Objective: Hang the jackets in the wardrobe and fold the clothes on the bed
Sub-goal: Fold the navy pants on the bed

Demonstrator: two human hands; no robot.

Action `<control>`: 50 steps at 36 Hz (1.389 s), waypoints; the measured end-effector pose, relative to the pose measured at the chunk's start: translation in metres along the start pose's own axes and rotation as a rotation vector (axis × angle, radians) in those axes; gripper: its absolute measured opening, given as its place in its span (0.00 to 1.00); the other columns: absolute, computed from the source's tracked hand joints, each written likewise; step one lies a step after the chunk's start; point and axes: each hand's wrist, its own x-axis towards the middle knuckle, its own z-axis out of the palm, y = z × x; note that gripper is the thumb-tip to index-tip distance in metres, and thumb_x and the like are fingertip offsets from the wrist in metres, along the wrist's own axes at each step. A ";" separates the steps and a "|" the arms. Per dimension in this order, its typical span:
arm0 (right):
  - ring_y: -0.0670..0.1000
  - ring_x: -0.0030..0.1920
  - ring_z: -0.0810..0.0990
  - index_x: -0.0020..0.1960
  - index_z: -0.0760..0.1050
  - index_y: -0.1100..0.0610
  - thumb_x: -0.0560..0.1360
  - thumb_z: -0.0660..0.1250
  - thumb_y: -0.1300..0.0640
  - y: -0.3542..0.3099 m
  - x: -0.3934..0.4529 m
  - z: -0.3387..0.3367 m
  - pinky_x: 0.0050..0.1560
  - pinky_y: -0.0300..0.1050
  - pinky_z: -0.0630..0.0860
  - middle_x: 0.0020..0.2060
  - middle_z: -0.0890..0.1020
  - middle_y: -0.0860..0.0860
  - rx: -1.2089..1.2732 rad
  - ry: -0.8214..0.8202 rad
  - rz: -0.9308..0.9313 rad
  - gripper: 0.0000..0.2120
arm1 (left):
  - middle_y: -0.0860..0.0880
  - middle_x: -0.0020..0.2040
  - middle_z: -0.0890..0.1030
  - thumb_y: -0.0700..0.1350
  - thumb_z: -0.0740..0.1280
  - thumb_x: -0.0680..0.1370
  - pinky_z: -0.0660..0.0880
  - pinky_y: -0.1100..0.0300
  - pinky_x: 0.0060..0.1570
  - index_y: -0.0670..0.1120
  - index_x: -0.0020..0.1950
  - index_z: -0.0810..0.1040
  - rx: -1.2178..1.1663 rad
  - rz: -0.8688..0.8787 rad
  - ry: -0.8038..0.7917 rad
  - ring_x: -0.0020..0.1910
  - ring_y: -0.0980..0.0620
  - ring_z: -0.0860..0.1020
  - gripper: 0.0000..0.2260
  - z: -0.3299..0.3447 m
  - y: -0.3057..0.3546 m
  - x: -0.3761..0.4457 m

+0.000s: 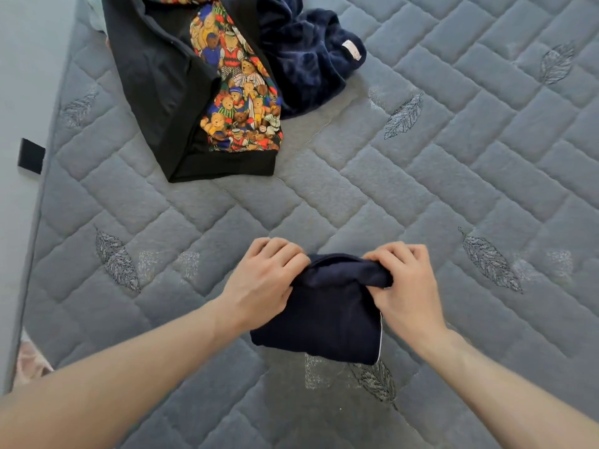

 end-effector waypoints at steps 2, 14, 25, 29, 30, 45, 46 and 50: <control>0.50 0.52 0.68 0.51 0.81 0.49 0.64 0.77 0.67 -0.002 -0.018 0.000 0.49 0.44 0.73 0.47 0.78 0.40 -0.004 -0.019 0.020 0.20 | 0.52 0.57 0.79 0.40 0.68 0.68 0.70 0.51 0.60 0.47 0.57 0.78 -0.023 0.027 0.003 0.57 0.46 0.77 0.18 0.003 0.011 -0.018; 0.43 0.53 0.66 0.46 0.76 0.48 0.60 0.71 0.72 -0.017 -0.074 0.010 0.32 0.45 0.73 0.47 0.74 0.38 0.032 -0.094 0.120 0.23 | 0.47 0.63 0.77 0.46 0.78 0.59 0.65 0.49 0.65 0.45 0.67 0.73 0.065 -0.027 -0.231 0.64 0.45 0.72 0.38 0.043 0.063 -0.103; 0.49 0.49 0.69 0.47 0.75 0.50 0.61 0.78 0.66 -0.021 -0.128 0.020 0.48 0.43 0.73 0.47 0.73 0.41 0.016 -0.197 -0.045 0.21 | 0.50 0.41 0.73 0.34 0.72 0.59 0.70 0.55 0.36 0.48 0.45 0.73 0.153 0.012 -0.239 0.38 0.47 0.71 0.19 0.060 0.059 -0.099; 0.49 0.51 0.70 0.50 0.74 0.48 0.64 0.79 0.58 -0.014 -0.157 0.028 0.49 0.45 0.75 0.50 0.72 0.39 -0.052 -0.310 0.000 0.20 | 0.51 0.40 0.73 0.34 0.73 0.56 0.69 0.55 0.35 0.48 0.42 0.73 0.151 -0.039 -0.277 0.39 0.48 0.72 0.19 0.068 0.065 -0.105; 0.48 0.53 0.70 0.52 0.74 0.48 0.66 0.77 0.55 -0.013 -0.163 0.030 0.50 0.45 0.76 0.51 0.72 0.40 -0.070 -0.340 0.017 0.18 | 0.51 0.40 0.73 0.34 0.73 0.56 0.68 0.56 0.35 0.49 0.42 0.72 0.133 -0.067 -0.284 0.39 0.48 0.72 0.19 0.069 0.067 -0.107; 0.51 0.58 0.72 0.65 0.69 0.55 0.66 0.82 0.56 -0.034 -0.163 0.064 0.57 0.44 0.70 0.61 0.73 0.53 0.454 0.068 1.010 0.32 | 0.51 0.66 0.66 0.66 0.75 0.59 0.67 0.50 0.61 0.51 0.70 0.64 0.013 -0.230 -0.347 0.63 0.47 0.69 0.45 0.036 0.037 -0.032; 0.54 0.61 0.72 0.66 0.68 0.57 0.65 0.84 0.54 -0.036 -0.163 0.066 0.61 0.49 0.70 0.63 0.73 0.55 0.460 0.098 1.130 0.36 | 0.49 0.73 0.61 0.67 0.76 0.58 0.64 0.47 0.67 0.50 0.77 0.58 0.030 -0.224 -0.414 0.70 0.45 0.64 0.53 0.034 0.034 -0.021; 0.57 0.61 0.77 0.63 0.69 0.55 0.67 0.81 0.43 -0.044 -0.164 0.069 0.63 0.58 0.77 0.61 0.77 0.52 0.840 0.022 1.544 0.34 | 0.50 0.81 0.55 0.67 0.80 0.58 0.58 0.38 0.74 0.51 0.83 0.44 -0.016 -0.238 -0.757 0.79 0.42 0.55 0.65 0.034 0.029 0.008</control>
